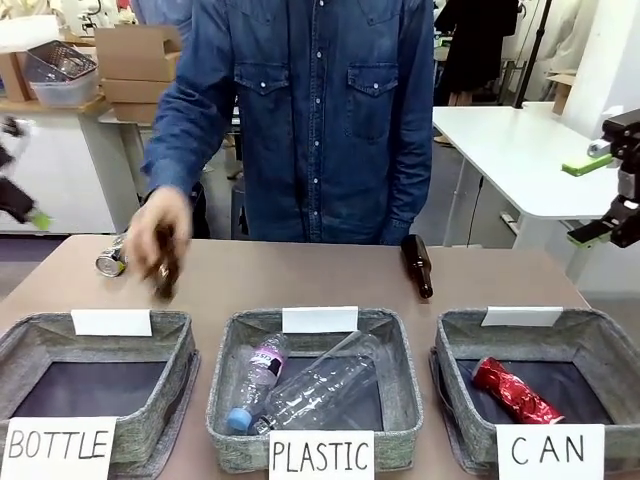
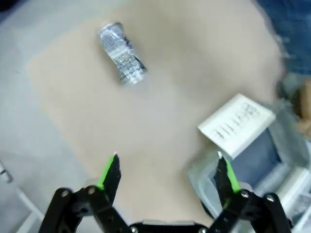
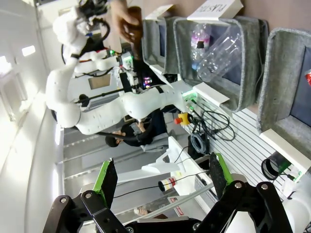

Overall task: Sort the can waste into the basket.
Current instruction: Pick up the can waste from the table and place it in the right Fabric basket.

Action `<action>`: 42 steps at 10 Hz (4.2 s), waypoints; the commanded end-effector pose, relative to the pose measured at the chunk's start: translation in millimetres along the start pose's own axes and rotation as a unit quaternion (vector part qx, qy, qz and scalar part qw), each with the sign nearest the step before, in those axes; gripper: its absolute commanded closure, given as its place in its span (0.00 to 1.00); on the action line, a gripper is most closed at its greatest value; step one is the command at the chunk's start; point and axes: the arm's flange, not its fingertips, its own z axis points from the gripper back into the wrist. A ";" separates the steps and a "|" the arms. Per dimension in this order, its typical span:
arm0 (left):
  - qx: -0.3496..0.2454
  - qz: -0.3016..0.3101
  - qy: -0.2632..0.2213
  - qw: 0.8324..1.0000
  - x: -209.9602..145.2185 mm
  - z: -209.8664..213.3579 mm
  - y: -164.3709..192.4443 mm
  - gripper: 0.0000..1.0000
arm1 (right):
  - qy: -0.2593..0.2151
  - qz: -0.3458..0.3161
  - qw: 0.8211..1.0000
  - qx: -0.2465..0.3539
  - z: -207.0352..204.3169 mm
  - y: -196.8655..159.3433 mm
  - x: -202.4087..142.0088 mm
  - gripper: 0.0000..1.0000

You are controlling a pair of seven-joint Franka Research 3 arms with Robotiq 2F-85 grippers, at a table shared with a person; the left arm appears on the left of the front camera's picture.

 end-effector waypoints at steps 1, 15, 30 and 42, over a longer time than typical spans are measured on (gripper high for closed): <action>-0.063 0.022 -0.003 0.998 -53.6 59.2 17.7 0.00 | 0.004 0.013 1.000 -0.002 2.0 -0.2 0.2 0.00; -0.209 -0.001 -0.066 0.976 -53.8 27.5 22.6 0.00 | 0.004 0.013 1.000 -0.002 2.0 -0.2 0.2 0.00; 0.177 0.053 0.065 0.981 120.1 -206.1 37.6 0.00 | 0.004 0.013 1.000 -0.002 2.0 -0.2 0.2 0.00; 0.190 0.078 0.079 0.975 115.4 -231.2 57.2 1.00 | 0.004 0.013 1.000 -0.002 2.0 -0.2 0.2 0.00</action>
